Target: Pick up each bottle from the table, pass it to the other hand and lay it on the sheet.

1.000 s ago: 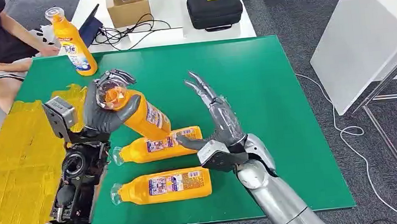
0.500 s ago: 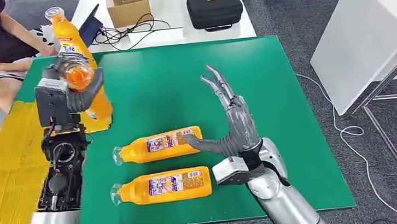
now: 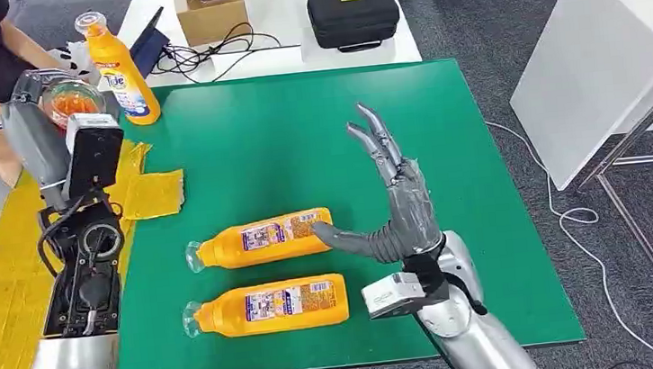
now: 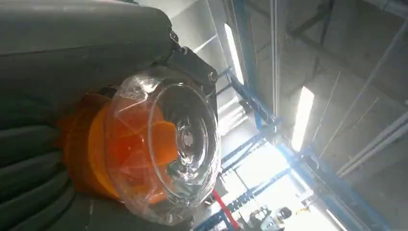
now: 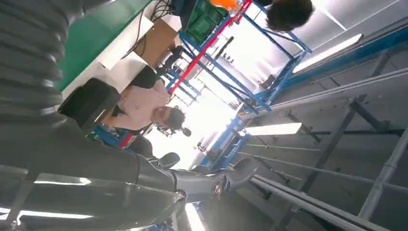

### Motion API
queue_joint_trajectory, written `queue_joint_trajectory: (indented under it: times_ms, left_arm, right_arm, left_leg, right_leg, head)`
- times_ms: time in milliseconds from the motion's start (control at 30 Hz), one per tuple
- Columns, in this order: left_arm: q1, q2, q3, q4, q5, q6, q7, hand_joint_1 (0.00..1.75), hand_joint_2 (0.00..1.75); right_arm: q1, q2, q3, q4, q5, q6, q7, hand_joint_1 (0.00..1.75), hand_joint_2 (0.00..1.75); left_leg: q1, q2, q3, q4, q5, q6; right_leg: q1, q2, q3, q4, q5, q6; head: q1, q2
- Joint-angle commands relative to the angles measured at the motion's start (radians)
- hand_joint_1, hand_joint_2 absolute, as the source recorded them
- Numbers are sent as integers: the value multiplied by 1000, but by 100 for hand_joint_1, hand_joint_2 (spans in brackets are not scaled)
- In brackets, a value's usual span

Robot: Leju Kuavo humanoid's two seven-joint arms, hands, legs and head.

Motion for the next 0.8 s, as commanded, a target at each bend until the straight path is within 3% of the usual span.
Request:
queue_joint_trajectory:
  times_ms: [33, 200, 367, 433, 600, 800]
  left_arm:
    - [-98, 59, -22, 211, -397, -31, 155, 175, 175]
    - [-180, 79, -84, 415, -526, -205, 188, 175, 175]
    - [-213, 87, -101, 519, -556, -215, 193, 175, 175]
    - [-236, 100, -131, 604, -607, -297, 196, 175, 175]
    - [-371, 120, -178, 845, -649, -444, 195, 175, 175]
    - [-393, 126, -155, 972, -630, -475, 190, 175, 175]
  right_arm:
    - [-10, -38, 8, -18, 5, -13, 19, 0, 175]
    - [-37, -50, -6, -25, 71, 11, 85, 0, 175]
    - [-40, -53, -20, -30, 120, 16, 106, 0, 175]
    - [-49, -52, -28, -29, 152, 30, 127, 0, 175]
    - [-80, -39, -45, -65, 184, 75, 154, 0, 175]
    - [-75, -43, -34, -24, 187, 88, 157, 0, 175]
  left_leg:
    - [0, 0, 6, -1, -2, -2]
    - [0, -3, 4, 0, -1, -1]
    - [0, -2, 5, 0, -1, -1]
    - [0, 0, 4, 0, -1, -1]
    - [0, -2, 0, 1, 0, -1]
    - [0, 1, 5, 0, -2, -1]
  right_leg:
    - [1, -2, 6, -1, -2, 0]
    - [0, -4, 5, 0, -2, 0]
    - [0, -4, 6, 0, -2, 0]
    - [1, -2, 5, 0, -2, 0]
    - [0, -3, 0, 2, -1, 0]
    - [0, -1, 4, 1, -2, 0]
  head:
    - [0, 0]
    - [0, 0]
    - [0, 0]
    - [0, 0]
    - [0, 0]
    - [0, 0]
